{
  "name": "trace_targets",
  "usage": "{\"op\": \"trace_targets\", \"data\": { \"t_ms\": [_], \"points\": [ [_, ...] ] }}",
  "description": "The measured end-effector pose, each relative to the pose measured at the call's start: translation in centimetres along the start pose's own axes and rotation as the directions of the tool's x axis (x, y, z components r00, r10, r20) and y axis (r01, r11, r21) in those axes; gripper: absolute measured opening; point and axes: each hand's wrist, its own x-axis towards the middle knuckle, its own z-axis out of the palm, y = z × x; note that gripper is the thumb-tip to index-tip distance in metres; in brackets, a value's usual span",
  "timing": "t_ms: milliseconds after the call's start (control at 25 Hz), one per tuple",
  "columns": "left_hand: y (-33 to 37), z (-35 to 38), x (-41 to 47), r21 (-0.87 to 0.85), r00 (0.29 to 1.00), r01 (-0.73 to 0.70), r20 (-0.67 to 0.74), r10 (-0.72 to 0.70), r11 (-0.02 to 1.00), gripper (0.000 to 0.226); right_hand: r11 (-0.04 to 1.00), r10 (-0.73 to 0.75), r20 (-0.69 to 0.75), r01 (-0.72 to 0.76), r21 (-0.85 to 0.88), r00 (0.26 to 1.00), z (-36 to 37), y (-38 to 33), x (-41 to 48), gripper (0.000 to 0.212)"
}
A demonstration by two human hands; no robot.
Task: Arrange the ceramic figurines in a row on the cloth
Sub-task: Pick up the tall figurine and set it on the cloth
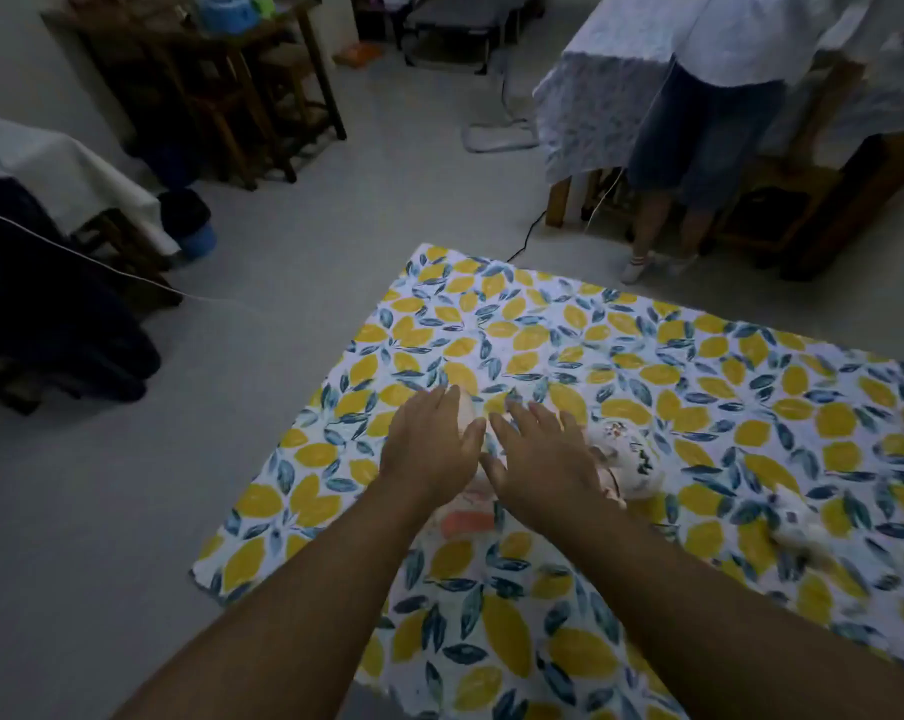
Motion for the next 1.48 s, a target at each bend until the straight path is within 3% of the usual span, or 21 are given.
{"op": "trace_targets", "data": {
  "t_ms": [80,160,320,440,600,760,1040,1480],
  "points": [
    [-3.1,1.6,1.3,-0.161,0.994,0.108,0.051,-0.101,0.981,0.056,0.999,0.036,0.081,-0.039,0.031,0.996,1.8,-1.5,1.6,0.070],
    [-5.3,3.0,1.6,-0.310,0.957,0.265,0.200,-0.209,0.913,0.064,0.979,0.113,0.182,-0.141,0.149,0.977,3.1,-2.7,2.2,0.070],
    [-6.6,3.9,2.1,-0.537,0.882,0.441,0.407,-0.236,0.720,0.048,0.687,0.177,0.318,-0.348,0.637,0.931,2.9,-3.8,2.3,0.074],
    [-6.8,3.0,3.3,-0.646,0.888,0.444,0.409,-0.209,0.621,0.054,0.500,0.198,0.303,-0.362,0.787,0.932,1.8,-3.6,2.5,0.086],
    [-6.3,0.0,4.7,-0.749,0.976,0.188,0.216,-0.034,0.635,0.065,0.375,0.272,0.105,-0.206,0.904,0.957,0.4,-3.2,3.4,0.095],
    [-7.5,0.0,4.9,-0.738,0.977,-0.029,0.123,0.176,0.674,0.065,0.331,0.311,-0.044,-0.065,0.941,0.949,0.7,-3.7,3.6,0.084],
    [-8.5,1.4,3.8,-0.766,0.975,-0.076,0.078,0.209,0.639,0.064,0.375,0.374,-0.081,-0.071,0.924,0.924,2.9,-4.0,2.7,0.064],
    [-8.7,1.9,4.0,-0.698,0.962,-0.175,0.029,0.271,0.694,0.064,0.419,0.410,-0.093,-0.096,0.903,0.907,4.2,-4.0,3.0,0.066]
  ]
}}
